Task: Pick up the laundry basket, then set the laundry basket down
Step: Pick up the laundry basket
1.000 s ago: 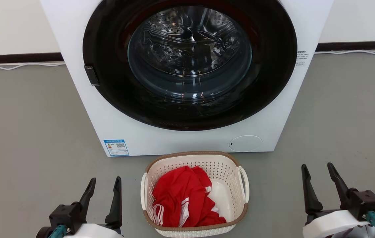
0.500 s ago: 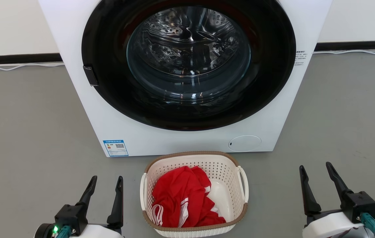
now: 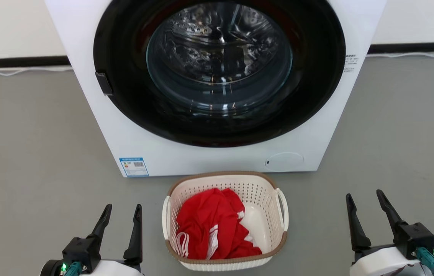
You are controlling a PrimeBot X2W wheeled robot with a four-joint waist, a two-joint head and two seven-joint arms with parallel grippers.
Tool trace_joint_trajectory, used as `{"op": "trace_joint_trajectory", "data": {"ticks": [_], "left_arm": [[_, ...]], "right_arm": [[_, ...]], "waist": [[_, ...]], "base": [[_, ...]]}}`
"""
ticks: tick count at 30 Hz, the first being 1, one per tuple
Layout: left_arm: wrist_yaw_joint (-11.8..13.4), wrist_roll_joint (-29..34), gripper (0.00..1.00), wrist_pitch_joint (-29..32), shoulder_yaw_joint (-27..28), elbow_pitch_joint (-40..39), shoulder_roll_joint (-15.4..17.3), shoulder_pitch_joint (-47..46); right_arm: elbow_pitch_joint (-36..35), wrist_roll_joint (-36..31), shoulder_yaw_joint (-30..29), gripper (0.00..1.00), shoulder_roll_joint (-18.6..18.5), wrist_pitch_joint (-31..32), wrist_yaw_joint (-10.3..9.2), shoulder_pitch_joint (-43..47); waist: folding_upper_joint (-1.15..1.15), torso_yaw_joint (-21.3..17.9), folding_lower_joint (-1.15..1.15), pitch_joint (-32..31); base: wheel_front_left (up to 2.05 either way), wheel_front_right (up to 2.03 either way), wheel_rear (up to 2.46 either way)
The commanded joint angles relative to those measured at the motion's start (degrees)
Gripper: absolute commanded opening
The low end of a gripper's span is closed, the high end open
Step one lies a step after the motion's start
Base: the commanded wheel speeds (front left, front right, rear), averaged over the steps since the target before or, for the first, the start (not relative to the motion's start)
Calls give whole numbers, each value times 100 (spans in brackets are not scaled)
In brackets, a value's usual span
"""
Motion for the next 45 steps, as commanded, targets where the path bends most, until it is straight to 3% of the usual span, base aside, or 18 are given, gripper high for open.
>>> {"op": "trace_joint_trajectory", "data": {"ticks": [1,12,45], "left_arm": [[47,-89,100,-61,134,-140,53,-126],[70,-370,100,-61,23,34,53,-539],[4,-795,100,-61,-370,1835,53,-2955]], "right_arm": [[-73,-8,144,100,-26,-80,35,-142],[199,15,81,100,-26,-80,35,-570],[1459,-79,-110,100,-26,-80,35,-2786]], "waist": [[0,7,0,93],[0,57,0,744],[0,104,0,3586]], "base": [[0,0,0],[0,0,0],[0,0,0]]}}
